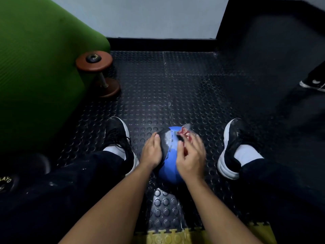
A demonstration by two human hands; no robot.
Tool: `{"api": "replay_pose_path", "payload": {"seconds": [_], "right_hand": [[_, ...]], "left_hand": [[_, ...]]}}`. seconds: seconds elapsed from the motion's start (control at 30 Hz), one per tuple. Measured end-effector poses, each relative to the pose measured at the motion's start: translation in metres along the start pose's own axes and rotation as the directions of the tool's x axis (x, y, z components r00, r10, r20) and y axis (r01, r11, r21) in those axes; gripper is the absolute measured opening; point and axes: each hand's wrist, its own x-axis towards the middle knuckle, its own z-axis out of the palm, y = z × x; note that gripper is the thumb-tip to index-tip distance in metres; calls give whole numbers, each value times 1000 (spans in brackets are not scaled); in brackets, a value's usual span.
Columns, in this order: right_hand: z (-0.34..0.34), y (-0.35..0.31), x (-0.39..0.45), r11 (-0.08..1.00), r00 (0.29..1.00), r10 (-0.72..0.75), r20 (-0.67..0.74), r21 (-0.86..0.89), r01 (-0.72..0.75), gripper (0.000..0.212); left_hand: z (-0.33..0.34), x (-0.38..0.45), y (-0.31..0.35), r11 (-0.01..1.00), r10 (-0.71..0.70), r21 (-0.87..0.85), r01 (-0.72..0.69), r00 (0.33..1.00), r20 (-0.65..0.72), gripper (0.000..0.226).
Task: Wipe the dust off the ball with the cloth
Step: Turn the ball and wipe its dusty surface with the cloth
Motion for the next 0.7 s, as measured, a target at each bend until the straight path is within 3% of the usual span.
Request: {"api": "replay_pose_path", "payload": {"seconds": [0.1,0.2,0.27,0.4,0.47,0.57,0.63,0.7], "right_hand": [[-8,15,-19,996,996,-88,2,14,88,39],[-14,28,-10,987,980,156,-127,61,-149,38],[-8,21,7,955,950,293,-111,71,-287,42],[1,3,5,997,999,48,-10,68,-47,41],[-2,13,-6,994,1000,13,-21,105,-11,42],[-8,23,-3,977,975,187,-122,132,-170,42],[-9,28,11,943,942,323,-87,112,-313,39],[-12,35,25,945,949,317,-6,88,-315,38]], "left_hand": [[-5,2,-2,1000,3,-9,-3,1000,-1,51],[-4,-4,-2,1000,14,-10,-14,1000,2,51],[-2,-7,-3,1000,5,-22,-5,1000,-6,52],[-2,-6,-1,999,-35,-19,35,999,-25,52],[-4,-8,0,999,-33,-14,32,999,-26,52],[-5,-11,0,1000,-8,-4,8,999,-45,49],[-5,-11,2,997,-36,72,40,998,-56,41],[-9,-8,9,979,-66,188,77,996,-68,38]]}}
